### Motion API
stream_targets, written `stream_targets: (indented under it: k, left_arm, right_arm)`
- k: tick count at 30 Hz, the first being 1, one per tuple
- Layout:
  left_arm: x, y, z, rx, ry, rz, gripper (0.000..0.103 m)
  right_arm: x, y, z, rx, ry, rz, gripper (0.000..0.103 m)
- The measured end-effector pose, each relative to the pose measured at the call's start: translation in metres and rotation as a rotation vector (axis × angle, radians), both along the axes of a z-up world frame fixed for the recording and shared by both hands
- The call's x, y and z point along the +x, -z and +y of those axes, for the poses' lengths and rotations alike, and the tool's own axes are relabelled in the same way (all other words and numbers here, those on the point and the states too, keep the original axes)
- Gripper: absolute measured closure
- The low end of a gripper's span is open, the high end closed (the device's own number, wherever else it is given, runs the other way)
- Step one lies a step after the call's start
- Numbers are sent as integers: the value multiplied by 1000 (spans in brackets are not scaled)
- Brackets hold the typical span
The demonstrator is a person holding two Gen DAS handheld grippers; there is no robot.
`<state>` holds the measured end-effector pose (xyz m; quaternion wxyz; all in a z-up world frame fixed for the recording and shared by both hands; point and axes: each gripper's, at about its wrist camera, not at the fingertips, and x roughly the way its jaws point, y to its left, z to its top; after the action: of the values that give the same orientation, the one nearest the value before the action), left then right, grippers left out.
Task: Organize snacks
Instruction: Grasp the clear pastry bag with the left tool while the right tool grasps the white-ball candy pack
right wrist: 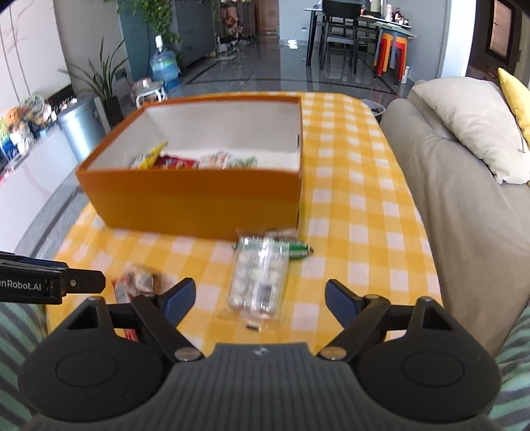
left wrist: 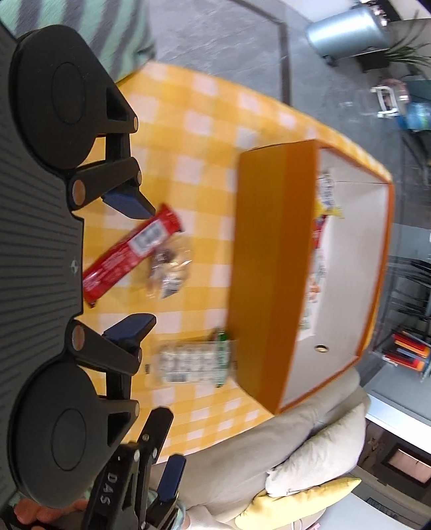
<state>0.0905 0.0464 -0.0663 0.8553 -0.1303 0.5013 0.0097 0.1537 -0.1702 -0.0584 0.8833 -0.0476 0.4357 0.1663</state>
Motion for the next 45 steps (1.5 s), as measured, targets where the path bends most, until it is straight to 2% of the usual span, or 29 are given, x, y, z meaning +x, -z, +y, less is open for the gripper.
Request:
stream_targets:
  k: [4,8,11,16,19,24,29,31,37,40,45]
  left_arm:
    - [-2,13,1,-24,-31,41,27]
    - [4,24,6,-48,-86,64,27]
    - [10,27,7,-36,-119,61,27]
    - [25,22,-8,13,-13,-1,24]
    - [37,25,-17,60,39,-4,24]
    - [53,38,-14,36,52,38,24]
    - [60,48,-13,66,76,67,29]
    - [61,51,-13,67,89,76,33]
    - [63,57,-19,99,133,80,36]
    - [62,58,-24,130,161,77,39]
    - [62,59,-25,128,168,67,44]
  right_arm:
    - [-3,15,8,-41,-43,16,31]
    - [-1,24,13,-46,-53,36,33]
    - [4,28,18,-44,-56,43,33]
    - [12,35,24,-40,-63,53,33]
    - [20,39,26,-37,-56,56,34]
    - [34,51,28,-52,-45,63,34]
    - [45,66,33,-66,-54,85,34]
    - [49,70,34,-70,-57,84,34]
    - [57,79,37,-72,-57,91,34]
    - [60,83,37,-68,-61,101,39]
    - [61,86,37,-70,-64,102,45]
